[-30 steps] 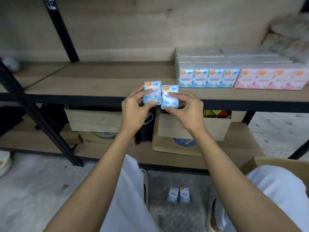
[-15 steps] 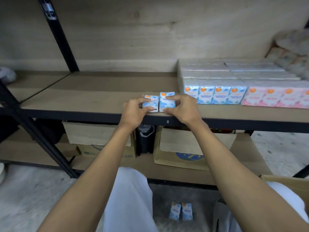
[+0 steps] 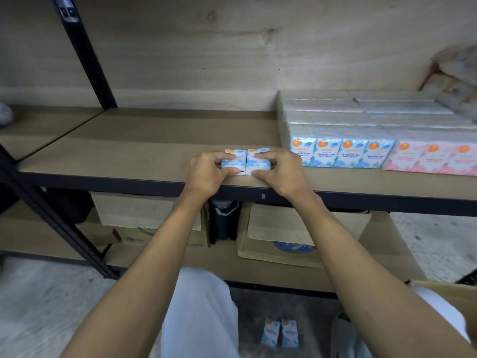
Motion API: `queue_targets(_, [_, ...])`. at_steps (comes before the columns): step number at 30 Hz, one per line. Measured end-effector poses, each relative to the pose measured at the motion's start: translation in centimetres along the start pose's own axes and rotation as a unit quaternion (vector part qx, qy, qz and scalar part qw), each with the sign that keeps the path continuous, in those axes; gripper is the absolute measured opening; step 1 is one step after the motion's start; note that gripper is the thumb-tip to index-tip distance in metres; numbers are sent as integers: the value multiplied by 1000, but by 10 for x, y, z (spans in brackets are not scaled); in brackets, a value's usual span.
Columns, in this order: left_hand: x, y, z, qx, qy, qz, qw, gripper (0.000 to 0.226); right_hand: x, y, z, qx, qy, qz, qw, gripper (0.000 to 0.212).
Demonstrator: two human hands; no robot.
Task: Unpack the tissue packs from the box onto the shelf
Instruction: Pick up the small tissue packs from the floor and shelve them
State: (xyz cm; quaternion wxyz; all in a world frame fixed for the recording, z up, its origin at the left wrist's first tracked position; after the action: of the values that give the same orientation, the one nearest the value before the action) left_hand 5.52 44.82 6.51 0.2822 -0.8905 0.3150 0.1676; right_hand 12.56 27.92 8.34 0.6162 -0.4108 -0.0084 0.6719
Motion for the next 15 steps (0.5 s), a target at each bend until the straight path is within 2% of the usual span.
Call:
queue_targets(9, [14,-24,6,3,-29,31,999,48,19,-19,0,-3,69,38,997,46])
queue_targets(15, [21,-45,11,12,-9,31,999,44,33,-34,-6,2,85,34,996,47])
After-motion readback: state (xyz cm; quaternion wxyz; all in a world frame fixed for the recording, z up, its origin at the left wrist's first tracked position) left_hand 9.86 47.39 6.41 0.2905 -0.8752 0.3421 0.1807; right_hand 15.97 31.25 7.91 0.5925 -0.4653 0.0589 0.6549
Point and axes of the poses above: each hand's wrist, its own y-axis away from the middle knuckle, its own x-axis out of the palm, z = x × y, the point moved 10 cm from there along -y, towards the middle knuckle, and after that the axes turned 15 degrees about -z, right-handed, at the moved point
